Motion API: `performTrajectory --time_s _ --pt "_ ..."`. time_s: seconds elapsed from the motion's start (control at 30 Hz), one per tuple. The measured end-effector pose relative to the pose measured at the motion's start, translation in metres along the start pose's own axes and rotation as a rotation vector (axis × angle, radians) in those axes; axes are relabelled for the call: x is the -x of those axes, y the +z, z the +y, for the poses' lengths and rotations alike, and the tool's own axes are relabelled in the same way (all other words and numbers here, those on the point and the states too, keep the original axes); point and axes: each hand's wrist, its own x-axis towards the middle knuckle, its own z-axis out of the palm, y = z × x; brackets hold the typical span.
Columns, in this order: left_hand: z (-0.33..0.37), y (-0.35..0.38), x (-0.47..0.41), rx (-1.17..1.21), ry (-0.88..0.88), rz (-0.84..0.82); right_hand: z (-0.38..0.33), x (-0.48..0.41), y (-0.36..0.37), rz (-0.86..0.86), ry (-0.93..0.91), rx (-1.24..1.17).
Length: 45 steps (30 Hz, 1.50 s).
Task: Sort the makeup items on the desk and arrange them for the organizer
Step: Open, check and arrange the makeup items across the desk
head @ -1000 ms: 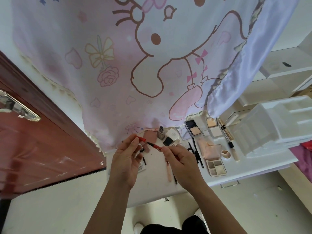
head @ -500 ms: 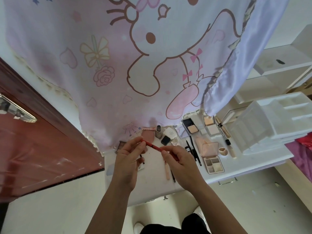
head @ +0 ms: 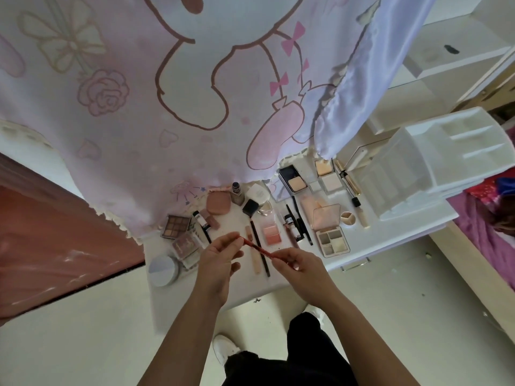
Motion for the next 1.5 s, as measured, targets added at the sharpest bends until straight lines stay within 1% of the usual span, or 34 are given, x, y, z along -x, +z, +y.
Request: performTrajectory --time_s 0.1,0.17,0.27,0.37,0.47,0.6,0.7,0.8,0.9,1.0,1.13,1.37,1.5 --pt "-0.011 0.020 -0.016 -0.004 -0.048 0.033 0.021 -0.003 -0.018 0.024 0.060 0.000" --pt "-0.018 0.039 -0.028 -0.037 -0.070 0.020 0.037 -0.005 -0.034 0.081 0.112 -0.017" --pt "-0.029 0.077 -0.046 -0.143 -0.082 -0.043 0.061 -0.010 -0.065 0.191 0.184 -0.042" --pt "-0.037 0.128 -0.062 -0.311 -0.066 -0.133 0.083 -0.018 -0.101 0.300 0.272 -0.086" --pt "-0.040 0.185 -0.080 -0.468 -0.004 -0.208 0.107 -0.026 -0.136 0.391 0.366 -0.116" --pt "-0.040 0.256 -0.112 -0.692 0.160 -0.293 0.138 -0.043 -0.173 0.508 0.432 -0.096" --pt "-0.036 0.286 -0.138 -0.845 0.261 -0.335 0.152 -0.058 -0.182 0.539 0.443 -0.054" --pt "-0.043 0.313 -0.163 -1.095 0.306 -0.347 0.170 -0.075 -0.189 0.566 0.475 0.000" --pt "-0.056 0.325 -0.182 -1.221 0.254 -0.301 0.186 -0.089 -0.191 0.586 0.480 0.058" --pt "-0.068 0.327 -0.192 -1.257 0.188 -0.263 0.192 -0.100 -0.187 0.569 0.468 0.117" --pt "-0.077 0.326 -0.200 -1.260 0.166 -0.206 0.194 -0.108 -0.176 0.517 0.416 0.206" --pt "-0.085 0.324 -0.206 -1.337 0.227 -0.204 0.188 -0.115 -0.170 0.517 0.296 0.424" --pt "-0.084 0.321 -0.205 -1.388 0.251 -0.214 0.183 -0.117 -0.171 0.475 0.307 0.502"
